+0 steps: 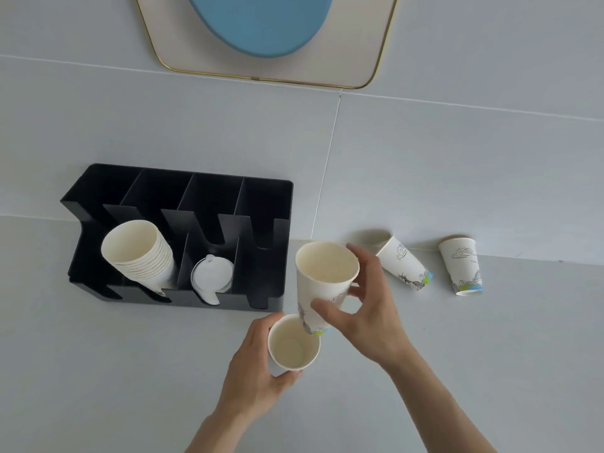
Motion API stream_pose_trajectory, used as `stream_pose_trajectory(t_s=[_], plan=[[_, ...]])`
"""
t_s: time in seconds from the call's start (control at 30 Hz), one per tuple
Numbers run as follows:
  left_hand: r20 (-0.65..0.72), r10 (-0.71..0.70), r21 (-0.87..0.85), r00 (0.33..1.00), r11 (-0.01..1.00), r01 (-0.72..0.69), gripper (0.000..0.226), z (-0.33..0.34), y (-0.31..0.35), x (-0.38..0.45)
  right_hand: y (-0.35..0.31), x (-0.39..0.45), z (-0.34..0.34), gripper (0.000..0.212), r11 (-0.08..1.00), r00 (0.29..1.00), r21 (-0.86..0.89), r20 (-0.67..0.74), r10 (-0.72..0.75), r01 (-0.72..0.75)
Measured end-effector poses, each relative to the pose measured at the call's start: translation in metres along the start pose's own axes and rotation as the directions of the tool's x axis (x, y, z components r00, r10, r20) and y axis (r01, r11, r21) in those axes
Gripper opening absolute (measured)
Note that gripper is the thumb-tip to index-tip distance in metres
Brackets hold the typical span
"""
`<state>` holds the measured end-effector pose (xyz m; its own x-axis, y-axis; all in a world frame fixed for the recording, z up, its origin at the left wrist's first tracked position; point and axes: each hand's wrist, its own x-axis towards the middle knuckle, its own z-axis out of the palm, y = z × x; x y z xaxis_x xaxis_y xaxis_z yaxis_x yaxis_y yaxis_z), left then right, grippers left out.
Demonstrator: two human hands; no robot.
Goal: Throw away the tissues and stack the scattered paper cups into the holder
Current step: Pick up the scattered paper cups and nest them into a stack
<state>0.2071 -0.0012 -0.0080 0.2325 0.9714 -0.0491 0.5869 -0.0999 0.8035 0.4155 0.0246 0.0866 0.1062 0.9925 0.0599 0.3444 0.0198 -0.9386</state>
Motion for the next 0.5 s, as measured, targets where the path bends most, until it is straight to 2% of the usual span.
stream_pose_trajectory(t_s=[0.1, 0.3, 0.4, 0.5], plan=[[0.009, -0.003, 0.002, 1.000, 1.000, 0.003, 0.081, 0.000, 0.001, 0.001, 0.003, -0.022, 0.011, 0.106, 0.998, 0.996, -0.018, 0.074, -0.052, 0.053], [0.024, -0.021, 0.001, 0.999, 1.000, 0.021, 0.081, 0.000, -0.001, 0.003, 0.031, -0.045, 0.036, 0.101, 0.947, 0.981, -0.308, 0.190, -0.030, 0.088], [0.026, -0.019, -0.021, 0.999, 1.000, 0.020, 0.091, 0.000, -0.002, 0.004, 0.043, -0.051, 0.041, 0.099, 0.929, 0.968, -0.352, 0.251, -0.020, 0.110], [0.038, -0.028, -0.051, 0.999, 0.998, 0.030, 0.109, -0.002, 0.000, 0.002, 0.052, -0.053, 0.043, 0.091, 0.914, 0.968, -0.388, 0.252, -0.021, 0.121]])
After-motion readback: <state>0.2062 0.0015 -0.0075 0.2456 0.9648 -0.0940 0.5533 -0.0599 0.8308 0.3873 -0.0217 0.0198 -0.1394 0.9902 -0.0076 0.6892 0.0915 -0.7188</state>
